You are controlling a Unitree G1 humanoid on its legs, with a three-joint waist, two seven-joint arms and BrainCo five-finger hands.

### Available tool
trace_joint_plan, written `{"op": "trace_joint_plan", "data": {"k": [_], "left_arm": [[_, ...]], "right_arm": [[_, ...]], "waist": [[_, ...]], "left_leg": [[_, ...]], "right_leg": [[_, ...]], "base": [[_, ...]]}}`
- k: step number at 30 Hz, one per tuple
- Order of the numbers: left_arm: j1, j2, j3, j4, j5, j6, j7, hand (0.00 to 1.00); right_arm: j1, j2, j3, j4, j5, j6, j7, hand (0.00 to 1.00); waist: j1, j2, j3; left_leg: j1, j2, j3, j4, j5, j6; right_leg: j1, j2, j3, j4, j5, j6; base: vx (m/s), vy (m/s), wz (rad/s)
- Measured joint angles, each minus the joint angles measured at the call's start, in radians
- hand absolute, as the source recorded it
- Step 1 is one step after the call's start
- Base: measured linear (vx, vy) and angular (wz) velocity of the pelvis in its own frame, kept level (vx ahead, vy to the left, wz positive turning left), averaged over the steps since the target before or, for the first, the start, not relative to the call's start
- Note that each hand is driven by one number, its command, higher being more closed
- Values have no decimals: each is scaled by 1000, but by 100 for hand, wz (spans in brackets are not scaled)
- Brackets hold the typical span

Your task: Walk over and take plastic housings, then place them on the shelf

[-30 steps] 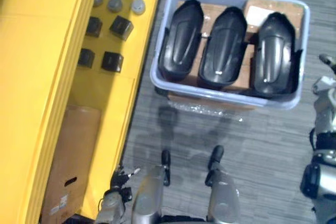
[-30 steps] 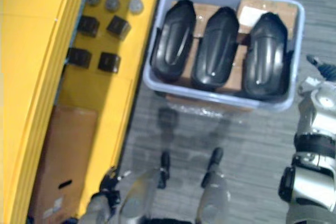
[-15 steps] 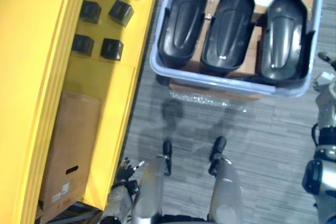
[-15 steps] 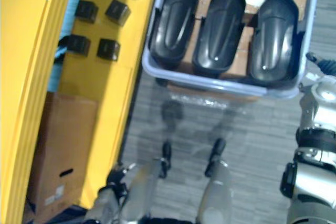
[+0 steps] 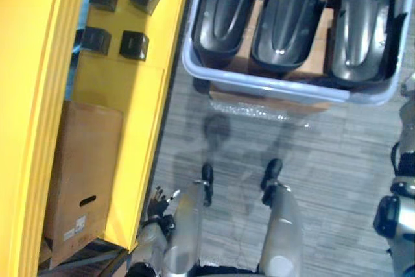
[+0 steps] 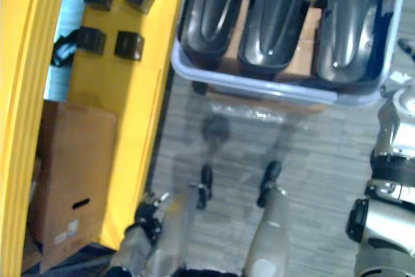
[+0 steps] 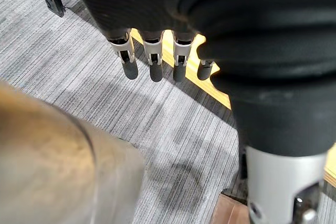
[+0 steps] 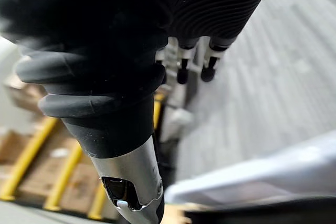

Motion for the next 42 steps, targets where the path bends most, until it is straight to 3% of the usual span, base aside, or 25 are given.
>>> {"op": "trace_joint_plan", "data": {"k": [1,7,14,18,31,32,42], "left_arm": [[0,0,0,-3,0,-2,0,0],[0,0,0,-3,-2,-6,-1,0],[0,-5,0,0,-32,-18,-2,0],[-1,-9,-2,7,-33,-31,-3,0],[-1,-14,0,1,-112,-42,-20,0],[-1,-16,-1,-2,-112,-42,-24,0],[-1,-22,0,-9,-149,-42,-27,0]], "right_arm": [[-2,-4,-1,-35,-17,-23,-15,0],[-3,-4,0,-38,-25,-19,-9,0],[-30,-4,10,-1,-2,59,37,0],[-65,-6,13,52,17,85,64,0],[-77,-48,82,137,17,167,146,0],[-88,-58,89,158,17,172,149,100],[-120,-113,118,243,18,260,201,100]], "waist": [[-2,2,0],[0,2,0],[2,15,4],[4,28,11],[26,34,9],[27,43,14],[40,50,13]], "left_leg": [[-14,-1,1,11,0,1],[-34,0,-1,27,-2,2],[-59,3,2,47,-4,1],[-82,4,1,72,-11,3],[-163,7,-1,136,-25,12],[-171,6,-2,145,-27,14],[-204,7,-3,188,-40,23]], "right_leg": [[-14,-7,3,9,-1,0],[-31,-8,4,23,-4,-4],[-61,-8,15,46,-5,-6],[-85,-9,24,66,-7,-8],[-152,-16,29,103,-10,-9],[-153,-19,26,106,-10,-8],[-175,-23,29,124,-8,-5]], "base": [[0,0,0],[0,0,0],[1,2,0],[1,4,-1],[0,25,-1],[4,60,5],[-2,40,0]]}}
